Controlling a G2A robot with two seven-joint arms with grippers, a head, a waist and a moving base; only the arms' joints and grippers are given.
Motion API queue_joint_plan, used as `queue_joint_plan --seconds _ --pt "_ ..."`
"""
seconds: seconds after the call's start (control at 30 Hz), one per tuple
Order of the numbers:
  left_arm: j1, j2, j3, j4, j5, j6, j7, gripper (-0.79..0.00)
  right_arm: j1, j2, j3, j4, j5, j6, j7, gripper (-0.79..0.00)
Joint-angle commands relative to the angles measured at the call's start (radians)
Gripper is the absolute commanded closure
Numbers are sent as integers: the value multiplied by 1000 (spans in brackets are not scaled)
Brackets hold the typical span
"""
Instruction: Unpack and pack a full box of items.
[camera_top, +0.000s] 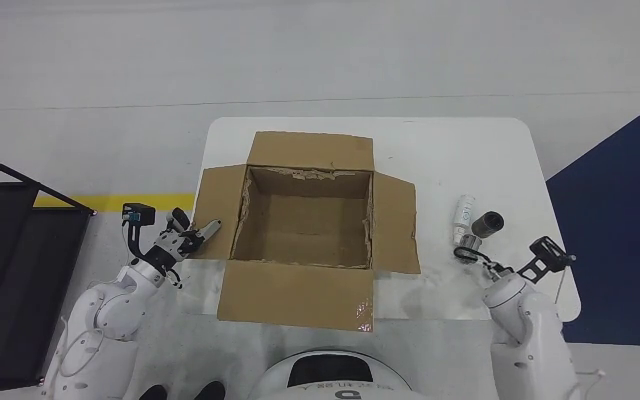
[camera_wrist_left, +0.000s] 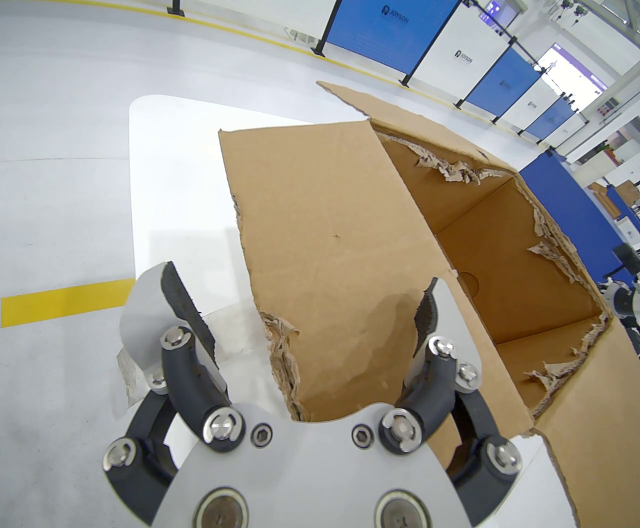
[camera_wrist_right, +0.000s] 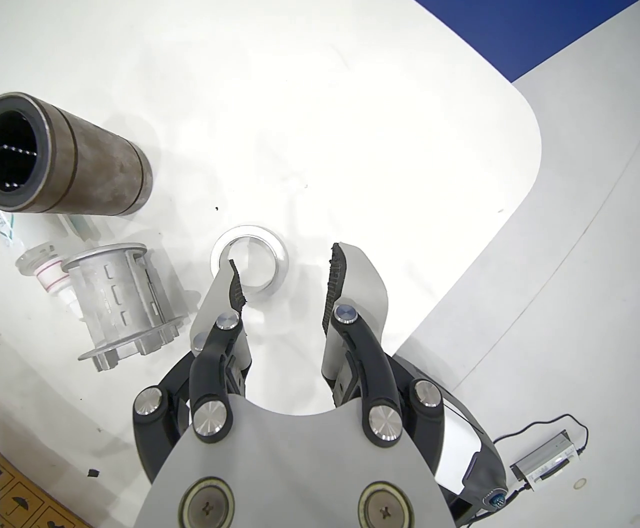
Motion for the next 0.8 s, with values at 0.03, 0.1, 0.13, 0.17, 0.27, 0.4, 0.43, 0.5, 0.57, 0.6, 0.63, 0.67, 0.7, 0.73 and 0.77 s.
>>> queue_joint_plan --seconds 0.03,0.1,0.13,0.17,0.27,0.4,0.43,0.5,0.57,0.6,0.63,0.67,0.7,0.73,0.77 --pt "0 0 0 0 0 0 0 -785 18 -6 -8 28 -18 -10 10 -366" --pt "0 0 0 0 0 0 0 -785 30 -10 -8 51 -35 -8 8 -363" --pt "0 0 0 0 0 0 0 -785 37 -13 -8 63 -41 -5 5 -363" --pt "0 0 0 0 0 0 0 -785 44 -16 -9 70 -44 -7 7 -360" --pt "0 0 0 0 0 0 0 -785 57 -24 -2 88 -54 -15 15 -345" --pt "0 0 0 0 0 0 0 -785 73 -35 1 105 -77 -23 23 -277" --pt "0 0 0 0 0 0 0 -785 77 -38 0 109 -85 -25 25 -249" --pt "0 0 0 0 0 0 0 -785 84 -45 -1 115 -100 -27 27 -68" --pt "0 0 0 0 0 0 0 -785 84 -52 2 107 -111 -30 30 0" --pt "0 0 0 0 0 0 0 -785 80 -55 8 95 -106 -33 34 0" --pt "0 0 0 0 0 0 0 -785 75 -58 16 82 -102 -36 37 0" --pt "0 0 0 0 0 0 0 -785 69 -62 24 70 -97 -38 38 0" --pt "0 0 0 0 0 0 0 -785 62 -64 33 52 -86 -43 43 0" --pt "0 0 0 0 0 0 0 -785 54 -67 44 34 -74 -46 46 0" --pt "0 0 0 0 0 0 0 -785 46 -69 57 15 -57 -47 47 0"
